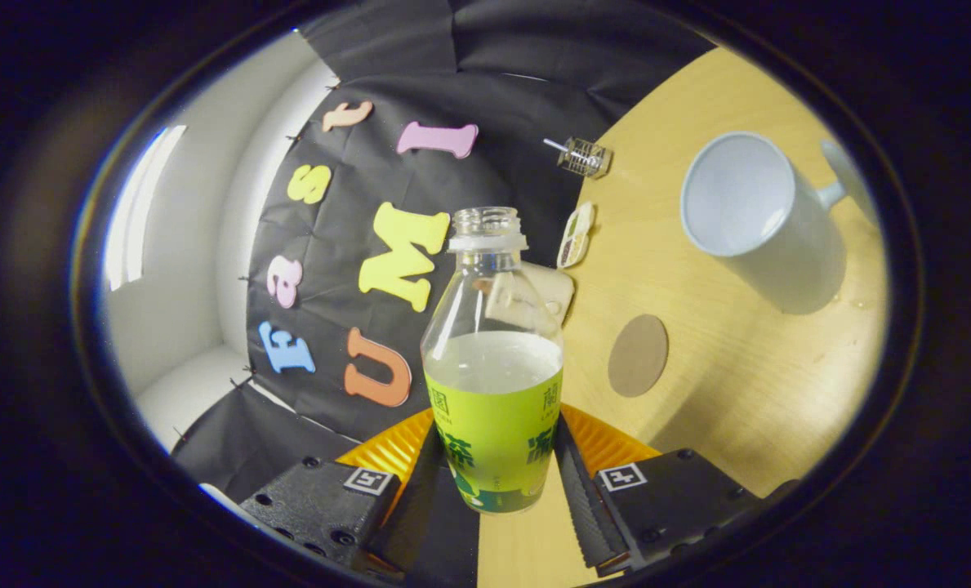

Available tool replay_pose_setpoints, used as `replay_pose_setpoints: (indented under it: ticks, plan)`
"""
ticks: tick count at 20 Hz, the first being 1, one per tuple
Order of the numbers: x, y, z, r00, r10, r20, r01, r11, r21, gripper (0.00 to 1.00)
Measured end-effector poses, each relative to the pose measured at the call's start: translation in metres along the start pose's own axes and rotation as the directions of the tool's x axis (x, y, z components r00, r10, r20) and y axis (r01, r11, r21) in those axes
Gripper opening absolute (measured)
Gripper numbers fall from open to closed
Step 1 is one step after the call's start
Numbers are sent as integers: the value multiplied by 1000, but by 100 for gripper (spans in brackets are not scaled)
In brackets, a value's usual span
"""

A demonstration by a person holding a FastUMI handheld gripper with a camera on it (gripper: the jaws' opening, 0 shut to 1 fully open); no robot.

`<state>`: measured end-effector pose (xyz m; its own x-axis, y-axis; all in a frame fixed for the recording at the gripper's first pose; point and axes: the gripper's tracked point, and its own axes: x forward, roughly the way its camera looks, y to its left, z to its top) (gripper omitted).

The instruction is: Take the bottle from table, then pour the juice into the cup, finally place the bottle on the coaster

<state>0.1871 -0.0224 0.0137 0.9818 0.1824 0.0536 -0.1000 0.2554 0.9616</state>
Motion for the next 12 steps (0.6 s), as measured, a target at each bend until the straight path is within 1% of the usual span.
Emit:
replay_pose_setpoints:
  ticks: [4,8,12]
  plan:
    - [-3,2,4,999,34,29,-38,987,156,77]
    - [0,12,14,994,79,77,-98,954,283,76]
    - [-3,18,22,988,105,115,-140,919,369,76]
